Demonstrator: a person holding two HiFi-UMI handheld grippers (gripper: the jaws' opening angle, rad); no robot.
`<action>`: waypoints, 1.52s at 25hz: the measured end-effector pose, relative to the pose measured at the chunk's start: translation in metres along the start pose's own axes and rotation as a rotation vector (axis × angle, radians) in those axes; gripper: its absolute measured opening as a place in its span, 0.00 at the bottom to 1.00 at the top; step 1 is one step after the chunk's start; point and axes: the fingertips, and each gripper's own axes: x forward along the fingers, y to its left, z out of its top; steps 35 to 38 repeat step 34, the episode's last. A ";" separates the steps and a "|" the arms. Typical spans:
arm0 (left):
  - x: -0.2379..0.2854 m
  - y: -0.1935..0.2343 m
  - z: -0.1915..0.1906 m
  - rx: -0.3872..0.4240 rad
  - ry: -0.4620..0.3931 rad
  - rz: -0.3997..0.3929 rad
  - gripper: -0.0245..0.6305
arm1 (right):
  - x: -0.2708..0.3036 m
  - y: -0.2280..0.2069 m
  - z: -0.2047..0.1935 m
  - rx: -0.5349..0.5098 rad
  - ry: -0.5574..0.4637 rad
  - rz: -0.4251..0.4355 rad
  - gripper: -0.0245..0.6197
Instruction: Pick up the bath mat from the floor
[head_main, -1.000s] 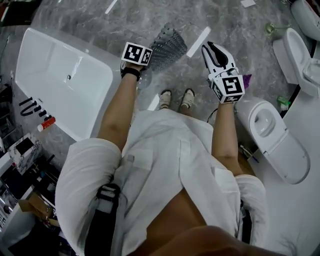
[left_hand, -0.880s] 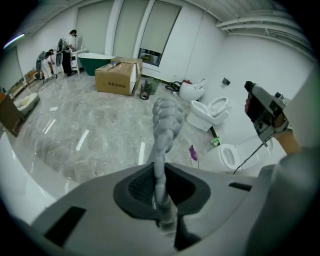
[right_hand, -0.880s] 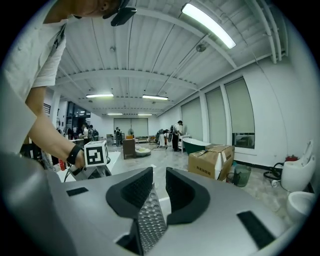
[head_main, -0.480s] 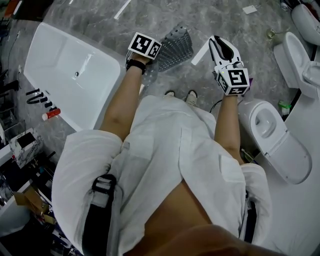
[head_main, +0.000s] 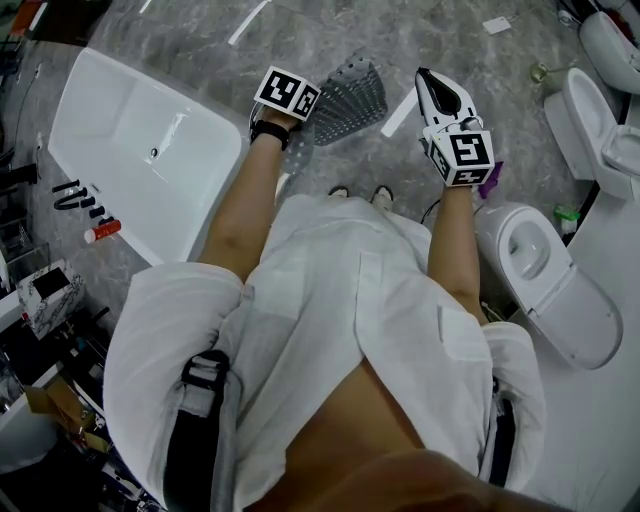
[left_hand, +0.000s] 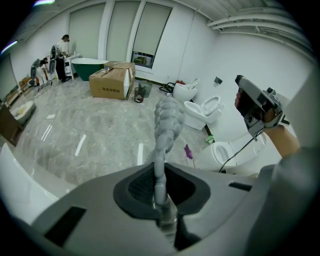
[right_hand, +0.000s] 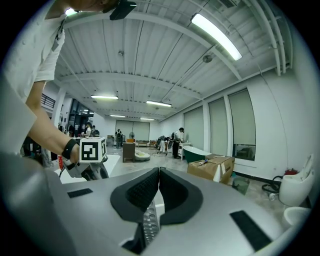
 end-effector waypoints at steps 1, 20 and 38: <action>0.000 0.001 0.001 -0.001 -0.001 0.001 0.10 | 0.001 -0.001 0.000 0.001 0.008 -0.002 0.08; -0.004 0.021 0.003 -0.014 0.022 0.010 0.10 | 0.023 -0.005 0.009 -0.023 0.034 0.021 0.08; -0.004 0.025 0.004 -0.034 0.014 0.011 0.10 | 0.027 -0.003 0.006 -0.015 0.038 0.027 0.08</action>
